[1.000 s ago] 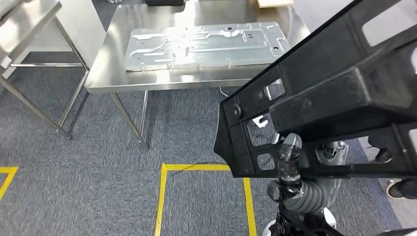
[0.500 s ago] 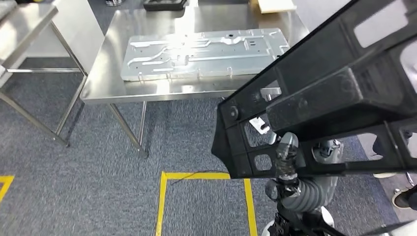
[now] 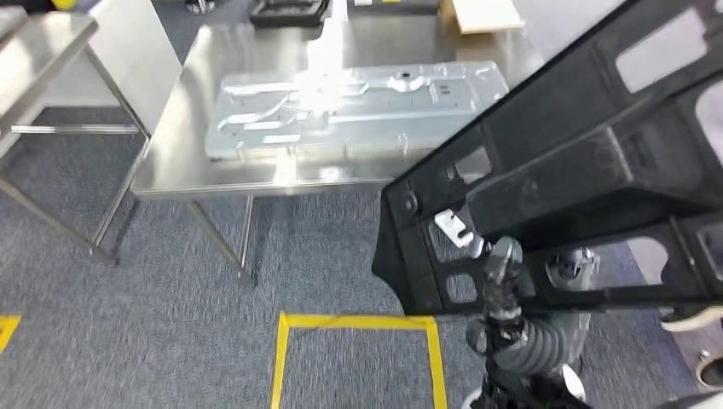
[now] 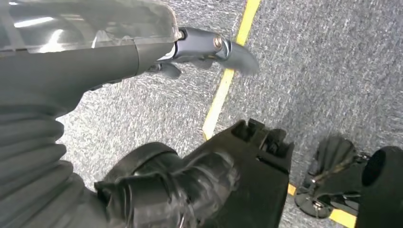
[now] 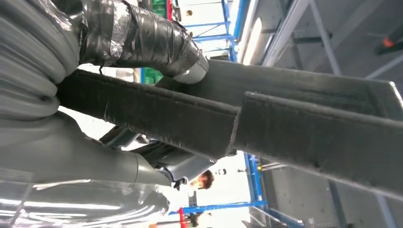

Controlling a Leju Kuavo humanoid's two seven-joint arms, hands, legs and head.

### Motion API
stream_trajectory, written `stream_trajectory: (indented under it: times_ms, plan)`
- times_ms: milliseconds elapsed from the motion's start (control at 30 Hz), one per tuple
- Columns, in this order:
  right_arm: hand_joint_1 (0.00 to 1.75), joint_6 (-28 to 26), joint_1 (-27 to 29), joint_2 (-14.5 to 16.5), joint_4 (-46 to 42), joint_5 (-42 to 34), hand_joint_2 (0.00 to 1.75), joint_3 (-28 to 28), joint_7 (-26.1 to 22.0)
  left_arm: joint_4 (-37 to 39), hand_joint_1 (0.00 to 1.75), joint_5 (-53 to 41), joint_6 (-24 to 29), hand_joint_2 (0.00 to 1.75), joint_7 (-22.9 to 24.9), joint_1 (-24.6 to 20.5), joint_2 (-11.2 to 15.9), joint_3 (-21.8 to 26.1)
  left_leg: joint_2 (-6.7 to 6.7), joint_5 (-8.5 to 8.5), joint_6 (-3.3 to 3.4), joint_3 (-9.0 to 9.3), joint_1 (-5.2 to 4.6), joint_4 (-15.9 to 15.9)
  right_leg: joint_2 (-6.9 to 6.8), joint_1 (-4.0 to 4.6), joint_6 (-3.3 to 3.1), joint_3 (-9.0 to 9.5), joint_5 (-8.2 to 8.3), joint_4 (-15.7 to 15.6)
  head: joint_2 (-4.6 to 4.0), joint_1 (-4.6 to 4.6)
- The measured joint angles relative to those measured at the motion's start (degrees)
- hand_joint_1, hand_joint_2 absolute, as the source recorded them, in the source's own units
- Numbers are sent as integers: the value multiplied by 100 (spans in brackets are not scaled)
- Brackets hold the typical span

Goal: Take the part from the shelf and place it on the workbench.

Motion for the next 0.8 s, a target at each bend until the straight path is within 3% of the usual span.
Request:
stream_trajectory:
  times_ms: [33, 100, 133, 200, 267, 300, 367, 433, 533, 567, 633, 700, 767, 800]
  plan:
    - [175, 14, -4, 2, -2, -4, 175, 0, -2, 0, 0, 14, 6, 175, -2, 5, 1, 0, 7, 38, -32, -55, 2, 141, 1, -13, -33, 40, -15, -21, 0, -4]
    - [175, 50, -9, 5, -1, -28, 175, 0, -11, 0, 0, 47, 22, 175, -12, 12, -1, 1, 31, 38, -96, -374, 25, 658, -8, -25, -82, 161, -79, -69, 0, -9]
    - [175, 64, -5, 5, 3, -52, 175, 0, -30, 0, 0, 63, 34, 175, -25, 24, -1, 2, 42, -32, -124, -588, 34, 966, -12, -21, -100, 228, -120, -95, 0, -12]
    - [175, 76, 20, 7, 27, -113, 175, 0, -114, 0, 0, 84, 67, 175, -56, 77, -1, 2, 52, -329, -143, -1022, 46, 1425, -12, -10, -114, 378, -223, -129, 0, -12]
    - [175, 78, 53, 9, 63, -163, 175, 0, -205, 0, 0, 91, 99, 175, -79, 139, -1, 2, 54, -463, -119, -1252, 45, 1370, -2, 7, -118, 565, -359, -140, 0, -14]
    - [175, 79, 62, 10, 80, -179, 175, 0, -234, 1, 0, 90, 110, 175, -84, 158, -1, 2, 54, -337, -83, -1267, 39, 1127, 3, 24, -118, 669, -435, -142, 0, -15]
    - [175, 82, 68, 11, 116, -197, 175, 0, -266, 7, 0, 75, 127, 175, -86, 181, 11, 2, 44, 332, 38, -1213, -10, 477, 7, 52, -107, 840, -586, -153, -1, 2]
    - [175, 99, 75, 16, 158, -212, 175, 0, -291, 16, 0, 34, 135, 175, -85, 207, 29, 2, 16, 771, 141, -1125, -88, 117, 35, 47, -53, 962, -726, -175, -1, 19]
    - [175, 116, 73, 29, 196, -230, 175, 0, -306, 22, 0, -24, 136, 175, -84, 203, 37, 2, -1, 757, 184, -872, -125, -25, 59, 14, 29, 1094, -728, 0, 0, 11]
    - [175, 115, 69, 33, 199, -234, 175, 0, -309, 22, 0, -33, 135, 175, -83, 179, 39, 2, -2, 735, 202, -771, -115, -71, 56, 10, 46, 1053, -676, 190, 0, 18]
    - [175, 103, 68, 38, 205, -252, 175, 0, -311, 27, 0, -37, 132, 175, -63, 133, 51, 2, -2, 658, 253, -607, -100, -117, 47, 8, 75, 700, -696, 744, 0, 36]
    - [175, 94, 101, 37, 209, -305, 175, 0, -306, 32, 0, -31, 170, 175, -15, 127, 51, 2, -9, 536, 292, -488, -97, -125, 44, 15, 108, 198, -990, 1273, 0, 52]
    - [175, 103, 152, 35, 215, -403, 175, -1, -288, 33, 0, -21, 244, 175, 59, 156, 7, 2, -30, 380, 294, -315, -97, -125, 44, 15, 137, -151, -1329, 1360, 0, 52]
    - [175, 116, 169, 33, 222, -455, 175, -1, -287, 33, 0, -17, 273, 175, 95, 173, -25, 2, -40, 291, 290, -203, -97, -125, 44, 18, 140, -229, -1331, 1197, 0, 52]
